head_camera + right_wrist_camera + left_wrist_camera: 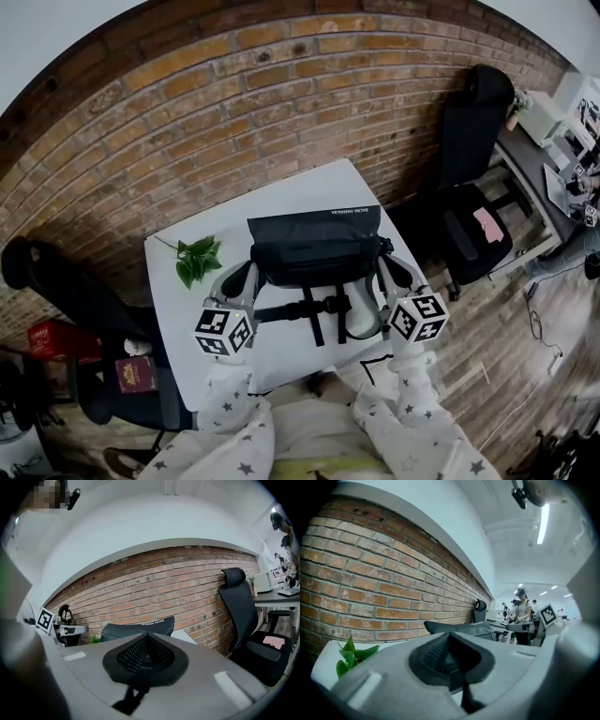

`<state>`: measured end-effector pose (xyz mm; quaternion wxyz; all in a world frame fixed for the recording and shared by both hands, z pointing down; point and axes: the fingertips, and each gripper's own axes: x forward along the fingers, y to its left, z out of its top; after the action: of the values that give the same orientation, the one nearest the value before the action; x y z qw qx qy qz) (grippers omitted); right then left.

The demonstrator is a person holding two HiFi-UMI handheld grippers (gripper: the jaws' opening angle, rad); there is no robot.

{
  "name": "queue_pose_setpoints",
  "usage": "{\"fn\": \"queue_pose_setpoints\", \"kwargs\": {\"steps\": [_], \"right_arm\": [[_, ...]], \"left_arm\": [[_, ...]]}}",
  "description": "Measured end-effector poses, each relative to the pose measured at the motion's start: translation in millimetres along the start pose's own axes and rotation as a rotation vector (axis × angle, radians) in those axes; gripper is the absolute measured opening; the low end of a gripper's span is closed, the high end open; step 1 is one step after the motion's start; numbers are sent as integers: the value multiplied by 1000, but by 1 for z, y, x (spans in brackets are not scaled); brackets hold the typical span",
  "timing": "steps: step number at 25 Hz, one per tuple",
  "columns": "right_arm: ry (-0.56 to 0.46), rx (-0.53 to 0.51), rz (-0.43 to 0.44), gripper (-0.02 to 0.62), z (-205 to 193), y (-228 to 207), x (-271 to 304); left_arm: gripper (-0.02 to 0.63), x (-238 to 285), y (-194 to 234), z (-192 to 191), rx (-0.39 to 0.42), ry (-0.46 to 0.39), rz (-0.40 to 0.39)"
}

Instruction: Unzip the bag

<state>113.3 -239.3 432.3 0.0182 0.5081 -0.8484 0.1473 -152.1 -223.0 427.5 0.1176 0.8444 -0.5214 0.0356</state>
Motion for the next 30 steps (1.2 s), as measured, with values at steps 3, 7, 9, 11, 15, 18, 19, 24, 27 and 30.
{"fn": "queue_pose_setpoints", "kwargs": {"steps": [3, 7, 9, 11, 15, 18, 19, 24, 27, 30], "right_arm": [[-27, 6, 19, 9, 13, 8, -3], [-72, 13, 45, 9, 30, 16, -12], [-90, 16, 52, 9, 37, 17, -16], [-106, 18, 57, 9, 44, 18, -19], [-134, 19, 72, 9, 56, 21, -23], [-155, 18, 84, 9, 63, 23, -25], [-163, 18, 87, 9, 66, 23, -25], [-193, 22, 107, 9, 76, 28, -26], [-207, 27, 111, 9, 80, 29, -27], [-213, 27, 112, 9, 81, 28, -27]], "left_arm": [[-2, -6, -7, 7, 16, -7, -1], [-3, -16, -12, 18, 36, -32, 17], [-2, -20, -14, 25, 58, -44, 31], [-3, -24, -14, 32, 72, -57, 42], [-3, -31, -11, 46, 75, -91, 67], [-2, -37, -10, 54, 79, -113, 79], [-3, -38, -11, 56, 83, -119, 81], [-2, -44, -9, 67, 93, -148, 99], [-2, -48, -8, 71, 97, -159, 107], [-2, -49, -7, 73, 99, -163, 118]]}}
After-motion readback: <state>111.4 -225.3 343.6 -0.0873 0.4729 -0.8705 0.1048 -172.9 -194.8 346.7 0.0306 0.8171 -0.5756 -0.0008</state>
